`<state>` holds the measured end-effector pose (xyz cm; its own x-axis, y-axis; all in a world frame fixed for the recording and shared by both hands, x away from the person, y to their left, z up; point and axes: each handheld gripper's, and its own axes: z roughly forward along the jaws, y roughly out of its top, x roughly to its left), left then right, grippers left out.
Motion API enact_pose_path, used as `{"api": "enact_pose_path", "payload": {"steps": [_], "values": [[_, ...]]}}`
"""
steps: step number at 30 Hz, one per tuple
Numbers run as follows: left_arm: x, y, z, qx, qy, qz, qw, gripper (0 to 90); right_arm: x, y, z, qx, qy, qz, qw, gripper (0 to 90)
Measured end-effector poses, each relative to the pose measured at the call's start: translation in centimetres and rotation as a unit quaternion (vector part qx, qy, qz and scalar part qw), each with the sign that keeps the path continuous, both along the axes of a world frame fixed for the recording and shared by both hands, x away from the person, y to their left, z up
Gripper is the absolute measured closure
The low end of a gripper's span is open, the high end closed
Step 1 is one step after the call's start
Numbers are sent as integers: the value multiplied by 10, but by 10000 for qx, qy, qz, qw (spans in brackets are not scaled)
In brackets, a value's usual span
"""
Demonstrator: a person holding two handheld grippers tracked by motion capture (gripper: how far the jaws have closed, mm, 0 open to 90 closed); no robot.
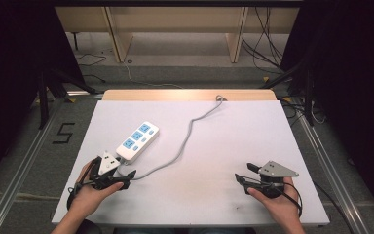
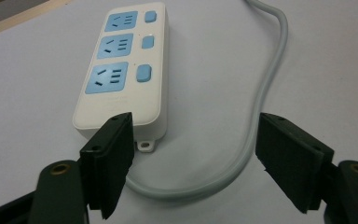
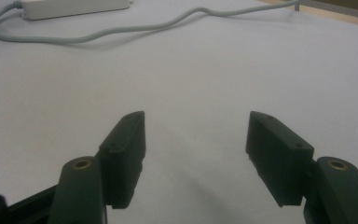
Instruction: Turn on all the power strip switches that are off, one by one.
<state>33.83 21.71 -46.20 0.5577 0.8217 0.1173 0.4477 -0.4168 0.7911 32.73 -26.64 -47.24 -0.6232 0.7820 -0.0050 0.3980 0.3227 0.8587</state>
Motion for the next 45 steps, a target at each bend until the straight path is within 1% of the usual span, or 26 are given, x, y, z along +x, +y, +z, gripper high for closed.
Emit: {"api": "enact_pose_path", "payload": {"steps": [4,6,7,8,9,10,11,12,13,15,17,18,21,23,25,28,31,36,39,45], "values": [[-1,0,2,-24,0,-53,10000,365,0,-1,0,18,5,1,10000,387],[-2,0,4,-123,14,-118,9999,457,0,-1,0,42,-4,-13,10000,387],[-3,0,5,-96,20,-99,9999,502,0,0,0,33,-4,-13,10000,387],[-3,0,7,3,7,-1,10000,587,0,0,0,32,-12,-5,10000,387],[-2,0,8,3,21,54,10000,674,0,0,1,20,-20,0,10000,387],[-2,1,9,-13,78,42,10000,753,0,1,1,36,-11,2,10000,387],[-1,0,10,-54,138,51,9999,815,0,1,1,35,-13,4,10000,387],[0,0,11,-13,176,61,9998,865,0,1,1,41,-6,1,10000,387],[2,-1,12,59,251,24,9997,891,0,1,0,33,-1,-8,10000,387],[4,-3,13,129,412,-120,9990,894,0,0,0,40,-1,-24,10000,387],[8,-5,16,207,469,-137,9986,896,0,0,0,22,-2,-34,10000,387],[10,-5,18,238,470,-106,9986,896,0,0,0,19,-9,-32,10000,387],[17,-4,25,188,489,-22,9986,896,0,0,1,17,-28,-26,10000,387],[23,-4,28,210,476,35,9986,896,0,1,1,-37,-38,-15,10000,387],[29,-4,31,232,538,54,9983,896,0,2,0,-55,-7,-9,10000,387],[37,-5,33,322,601,98,9976,896,0,2,0,-55,-6,12,10000,387],[46,-7,35,396,686,116,9968,897,0,3,-1,-42,16,27,10000,387],[57,-9,34,446,828,131,9955,896,1,3,-1,-20,16,26,10000,387],[61,-10,33,502,882,123,9948,897,0,2,-1,-3,37,25,10000,387],[68,-12,32,489,1023,118,9935,897,1,4,-1,-7,44,46,10000,387]]}}
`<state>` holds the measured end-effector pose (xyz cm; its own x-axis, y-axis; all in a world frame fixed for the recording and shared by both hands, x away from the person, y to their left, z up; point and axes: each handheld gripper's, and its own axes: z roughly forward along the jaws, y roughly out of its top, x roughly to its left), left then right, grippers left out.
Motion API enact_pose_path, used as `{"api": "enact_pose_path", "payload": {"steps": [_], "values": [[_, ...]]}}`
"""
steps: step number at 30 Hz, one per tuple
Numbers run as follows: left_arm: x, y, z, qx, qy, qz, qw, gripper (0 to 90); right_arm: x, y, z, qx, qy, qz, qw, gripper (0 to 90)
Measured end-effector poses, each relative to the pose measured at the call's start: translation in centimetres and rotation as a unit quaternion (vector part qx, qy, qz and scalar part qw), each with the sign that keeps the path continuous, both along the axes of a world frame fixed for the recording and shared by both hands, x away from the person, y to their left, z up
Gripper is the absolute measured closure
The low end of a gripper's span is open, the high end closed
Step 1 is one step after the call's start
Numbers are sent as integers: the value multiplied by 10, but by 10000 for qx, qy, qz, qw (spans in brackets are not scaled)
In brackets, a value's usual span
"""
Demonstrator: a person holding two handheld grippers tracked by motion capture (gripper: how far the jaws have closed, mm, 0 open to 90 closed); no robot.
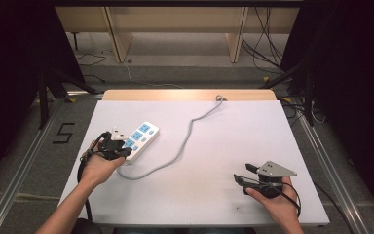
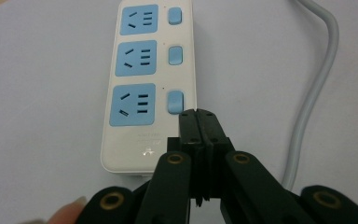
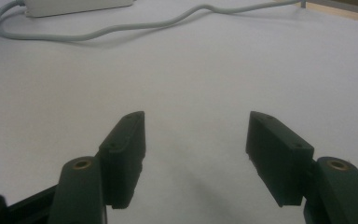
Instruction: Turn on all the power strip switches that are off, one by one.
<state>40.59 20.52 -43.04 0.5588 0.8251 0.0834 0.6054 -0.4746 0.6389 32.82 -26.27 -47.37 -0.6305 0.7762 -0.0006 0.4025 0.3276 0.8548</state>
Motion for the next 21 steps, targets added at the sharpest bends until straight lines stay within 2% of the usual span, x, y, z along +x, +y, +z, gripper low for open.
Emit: {"api": "enact_pose_path", "payload": {"steps": [4,15,21], "values": [[6,-1,2,-16,140,8,9999,897,0,0,0,0,7,4,10000,387],[25,-6,11,50,373,13,9993,897,0,0,0,17,12,7,10000,387],[38,-10,12,224,583,1,9980,897,0,0,-1,7,35,5,10000,387]]}}
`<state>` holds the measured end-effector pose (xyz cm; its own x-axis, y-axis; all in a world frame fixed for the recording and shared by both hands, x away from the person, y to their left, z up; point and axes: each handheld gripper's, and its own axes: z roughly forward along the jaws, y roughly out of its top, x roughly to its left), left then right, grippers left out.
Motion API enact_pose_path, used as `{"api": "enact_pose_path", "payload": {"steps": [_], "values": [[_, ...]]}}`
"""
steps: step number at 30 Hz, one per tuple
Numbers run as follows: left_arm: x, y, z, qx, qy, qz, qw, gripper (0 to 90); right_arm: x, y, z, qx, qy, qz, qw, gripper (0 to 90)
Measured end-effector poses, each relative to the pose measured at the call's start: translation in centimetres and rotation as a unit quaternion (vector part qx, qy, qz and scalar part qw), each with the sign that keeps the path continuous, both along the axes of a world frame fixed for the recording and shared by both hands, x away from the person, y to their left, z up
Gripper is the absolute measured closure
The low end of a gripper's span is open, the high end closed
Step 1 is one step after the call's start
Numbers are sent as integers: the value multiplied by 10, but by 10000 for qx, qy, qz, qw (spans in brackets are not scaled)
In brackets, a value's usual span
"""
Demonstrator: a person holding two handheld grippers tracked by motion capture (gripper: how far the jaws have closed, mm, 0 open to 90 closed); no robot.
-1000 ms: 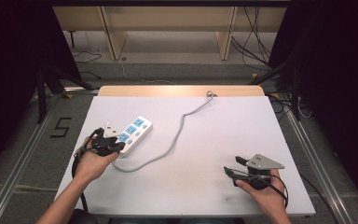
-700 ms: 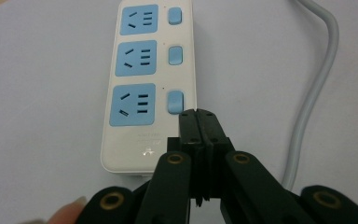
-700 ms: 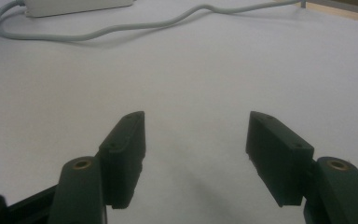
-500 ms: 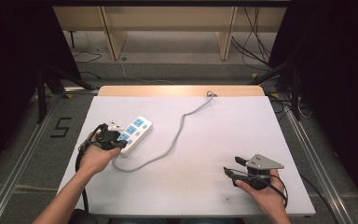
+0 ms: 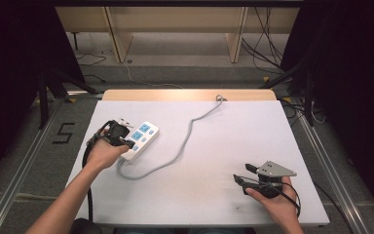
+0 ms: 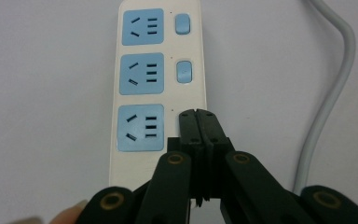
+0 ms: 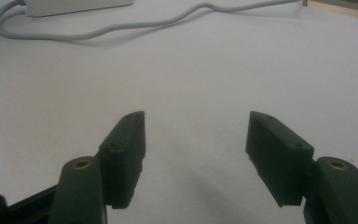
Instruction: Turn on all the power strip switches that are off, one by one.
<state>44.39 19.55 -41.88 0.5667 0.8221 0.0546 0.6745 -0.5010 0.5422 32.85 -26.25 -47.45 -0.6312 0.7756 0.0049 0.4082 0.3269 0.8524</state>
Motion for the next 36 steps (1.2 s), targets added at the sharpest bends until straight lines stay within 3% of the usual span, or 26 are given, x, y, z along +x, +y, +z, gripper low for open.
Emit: {"api": "enact_pose_path", "payload": {"steps": [3,6,24,36], "values": [[6,-3,-1,72,137,-47,9999,897,0,1,0,3,-4,6,10000,388],[10,-5,-1,159,96,-18,9998,897,0,1,0,5,-10,5,10000,387],[21,-9,-8,219,361,104,9991,897,0,1,0,32,1,4,10000,387],[28,-12,-12,347,550,47,9979,897,0,1,0,9,0,8,10000,387]]}}
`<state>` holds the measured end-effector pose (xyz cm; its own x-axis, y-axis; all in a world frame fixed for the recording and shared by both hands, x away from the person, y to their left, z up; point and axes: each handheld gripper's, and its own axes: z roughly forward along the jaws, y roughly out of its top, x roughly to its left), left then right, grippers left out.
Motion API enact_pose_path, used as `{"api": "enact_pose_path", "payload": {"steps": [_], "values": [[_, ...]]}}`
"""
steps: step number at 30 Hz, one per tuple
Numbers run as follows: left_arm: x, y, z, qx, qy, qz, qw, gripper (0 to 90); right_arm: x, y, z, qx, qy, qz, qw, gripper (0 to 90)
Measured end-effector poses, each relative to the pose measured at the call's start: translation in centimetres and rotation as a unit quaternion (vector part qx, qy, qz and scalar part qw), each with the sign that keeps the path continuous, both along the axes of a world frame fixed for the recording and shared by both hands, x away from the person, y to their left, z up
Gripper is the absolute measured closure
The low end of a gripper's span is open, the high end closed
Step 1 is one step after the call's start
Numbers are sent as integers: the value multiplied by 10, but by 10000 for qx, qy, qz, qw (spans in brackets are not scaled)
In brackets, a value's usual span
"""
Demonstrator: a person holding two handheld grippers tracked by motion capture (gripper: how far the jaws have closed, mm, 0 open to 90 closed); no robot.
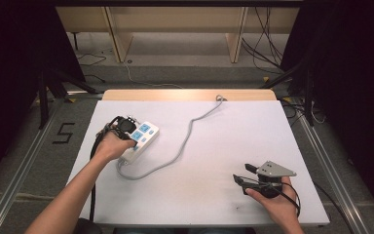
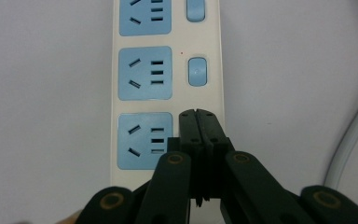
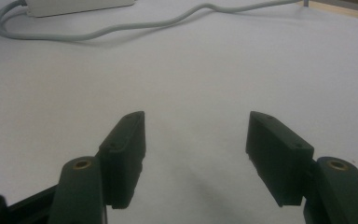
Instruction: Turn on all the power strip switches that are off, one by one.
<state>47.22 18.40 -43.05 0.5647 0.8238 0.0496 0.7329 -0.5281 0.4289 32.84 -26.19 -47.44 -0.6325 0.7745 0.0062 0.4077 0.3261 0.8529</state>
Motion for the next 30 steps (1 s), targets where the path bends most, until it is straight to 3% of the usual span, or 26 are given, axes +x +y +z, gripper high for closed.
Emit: {"api": "enact_pose_path", "payload": {"steps": [30], "values": [[5,-5,-5,137,110,-12,9998,897,1,-1,-1,-4,20,2,10000,386]]}}
